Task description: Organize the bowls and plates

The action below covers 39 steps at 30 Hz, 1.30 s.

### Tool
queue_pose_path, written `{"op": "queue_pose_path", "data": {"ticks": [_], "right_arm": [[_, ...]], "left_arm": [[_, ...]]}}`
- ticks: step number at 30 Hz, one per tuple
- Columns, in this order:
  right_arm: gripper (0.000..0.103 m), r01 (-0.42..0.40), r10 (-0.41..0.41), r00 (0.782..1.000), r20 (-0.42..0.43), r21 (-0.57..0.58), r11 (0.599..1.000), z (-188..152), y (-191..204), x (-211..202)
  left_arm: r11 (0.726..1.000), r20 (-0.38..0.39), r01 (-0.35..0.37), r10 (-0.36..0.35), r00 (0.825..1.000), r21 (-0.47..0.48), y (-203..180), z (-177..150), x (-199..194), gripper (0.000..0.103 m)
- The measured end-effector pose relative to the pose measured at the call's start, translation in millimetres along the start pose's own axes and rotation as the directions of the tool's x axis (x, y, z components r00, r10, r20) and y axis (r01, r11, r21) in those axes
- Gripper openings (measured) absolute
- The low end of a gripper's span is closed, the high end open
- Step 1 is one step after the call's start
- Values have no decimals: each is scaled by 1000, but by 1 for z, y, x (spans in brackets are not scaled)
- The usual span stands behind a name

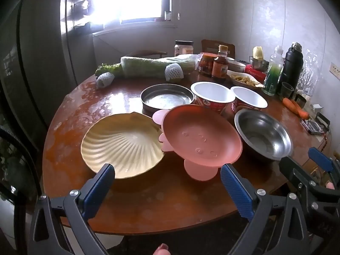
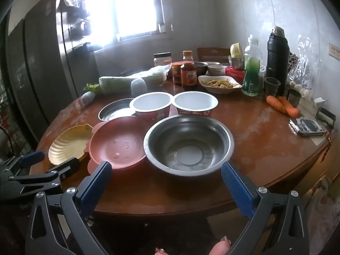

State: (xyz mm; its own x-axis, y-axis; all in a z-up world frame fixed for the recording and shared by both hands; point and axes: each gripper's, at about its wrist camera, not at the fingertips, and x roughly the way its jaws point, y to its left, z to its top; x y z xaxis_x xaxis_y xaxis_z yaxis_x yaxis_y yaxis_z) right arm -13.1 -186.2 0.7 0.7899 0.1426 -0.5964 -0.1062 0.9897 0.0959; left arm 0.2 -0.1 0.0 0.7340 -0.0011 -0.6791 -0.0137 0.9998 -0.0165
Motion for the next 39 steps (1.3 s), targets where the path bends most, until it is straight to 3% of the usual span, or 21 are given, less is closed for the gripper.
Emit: {"op": "queue_pose_path", "data": {"ticks": [25, 31, 39], "right_arm": [[103, -20, 20, 1000, -5, 43, 999, 2, -4, 1], [103, -42, 42, 999, 7, 48, 998, 4, 1, -1], [103, -87, 87, 996, 5, 5, 996, 9, 24, 0]], "left_arm": [[1000, -3, -2, 2, 1000, -10, 1, 1, 2, 101], [1000, 28, -4, 5, 1000, -30, 13, -1, 1, 101], [997, 13, -14, 15, 1000, -77, 37, 1, 1, 101]]}}
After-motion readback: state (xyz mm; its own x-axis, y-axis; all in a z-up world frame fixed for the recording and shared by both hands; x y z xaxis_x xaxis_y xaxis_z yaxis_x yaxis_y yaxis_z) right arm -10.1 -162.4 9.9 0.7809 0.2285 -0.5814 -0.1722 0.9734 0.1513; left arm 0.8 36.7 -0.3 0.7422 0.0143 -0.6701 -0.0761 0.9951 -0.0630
